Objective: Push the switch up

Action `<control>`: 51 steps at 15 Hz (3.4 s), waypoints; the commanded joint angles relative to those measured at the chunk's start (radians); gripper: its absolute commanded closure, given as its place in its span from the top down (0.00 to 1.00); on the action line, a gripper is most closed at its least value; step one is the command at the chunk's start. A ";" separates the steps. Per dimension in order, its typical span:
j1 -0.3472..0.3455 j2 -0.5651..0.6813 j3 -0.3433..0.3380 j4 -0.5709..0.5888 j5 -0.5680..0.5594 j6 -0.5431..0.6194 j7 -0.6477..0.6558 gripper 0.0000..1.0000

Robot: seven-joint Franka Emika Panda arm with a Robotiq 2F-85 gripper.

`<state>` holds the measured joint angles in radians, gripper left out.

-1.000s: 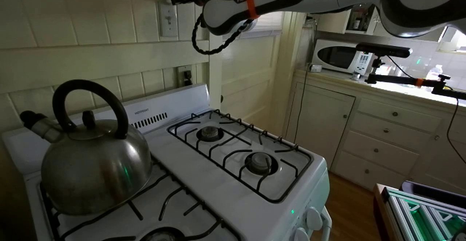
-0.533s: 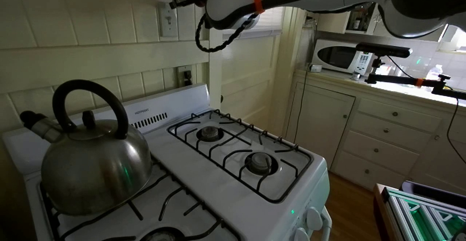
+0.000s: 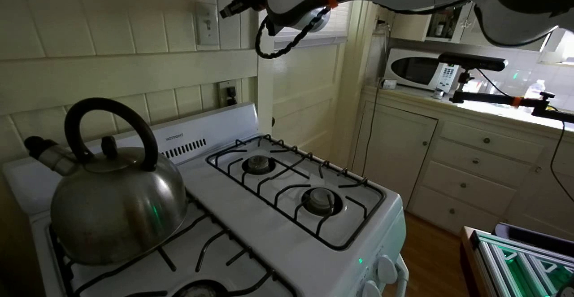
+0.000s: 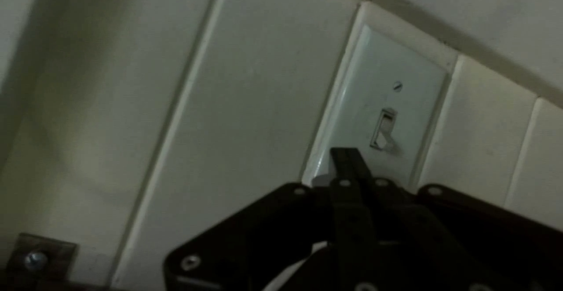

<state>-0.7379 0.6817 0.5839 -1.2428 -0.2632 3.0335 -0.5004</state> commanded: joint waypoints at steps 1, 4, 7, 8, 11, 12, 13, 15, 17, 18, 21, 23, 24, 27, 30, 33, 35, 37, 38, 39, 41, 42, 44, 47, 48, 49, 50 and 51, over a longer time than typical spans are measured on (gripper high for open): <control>-0.087 -0.046 0.088 -0.080 0.006 -0.071 -0.084 0.00; -0.154 -0.058 0.166 -0.117 0.016 -0.108 -0.152 0.00; -0.215 -0.071 0.232 -0.161 0.017 -0.138 -0.208 0.00; -0.242 -0.077 0.263 -0.184 0.023 -0.147 -0.227 0.00; -0.251 -0.129 0.251 -0.249 0.171 -0.163 -0.347 0.00; -0.262 -0.146 0.254 -0.271 0.204 -0.166 -0.371 0.00; -0.268 -0.161 0.252 -0.290 0.230 -0.165 -0.392 0.00; -0.284 -0.200 0.245 -0.331 0.280 -0.161 -0.420 0.00; -0.307 -0.240 0.245 -0.374 0.329 -0.167 -0.451 0.00; -0.320 -0.261 0.245 -0.395 0.351 -0.171 -0.468 0.00; -0.399 -0.302 0.303 -0.455 0.367 -0.204 -0.472 0.00; -0.423 -0.341 0.311 -0.483 0.452 -0.256 -0.526 0.00; -0.442 -0.360 0.321 -0.497 0.481 -0.282 -0.552 0.00; -0.444 -0.433 0.282 -0.535 0.585 -0.361 -0.647 0.00; -0.402 -0.519 0.194 -0.570 0.677 -0.456 -0.717 0.00; -0.264 -0.500 0.047 -0.523 0.710 -0.477 -0.746 0.32; -0.182 -0.521 -0.051 -0.522 0.731 -0.486 -0.753 0.22; -0.146 -0.518 -0.084 -0.518 0.733 -0.486 -0.753 0.33; -0.140 -0.516 -0.089 -0.518 0.734 -0.486 -0.753 0.33; -0.138 -0.515 -0.091 -0.518 0.734 -0.486 -0.753 0.32; -0.099 -0.528 -0.137 -0.528 0.700 -0.506 -0.690 0.58; -0.032 -0.552 -0.210 -0.556 0.655 -0.519 -0.644 0.65; 0.080 -0.581 -0.331 -0.586 0.603 -0.562 -0.576 0.80; 0.224 -0.611 -0.484 -0.597 0.523 -0.674 -0.484 0.99; 0.263 -0.620 -0.529 -0.594 0.492 -0.729 -0.456 1.00; 0.299 -0.627 -0.569 -0.588 0.471 -0.784 -0.437 1.00; 0.327 -0.631 -0.599 -0.575 0.466 -0.867 -0.427 1.00; 0.350 -0.635 -0.622 -0.567 0.471 -0.931 -0.428 1.00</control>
<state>-0.4727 0.0886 0.0505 -1.7971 0.2401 2.2608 -0.9735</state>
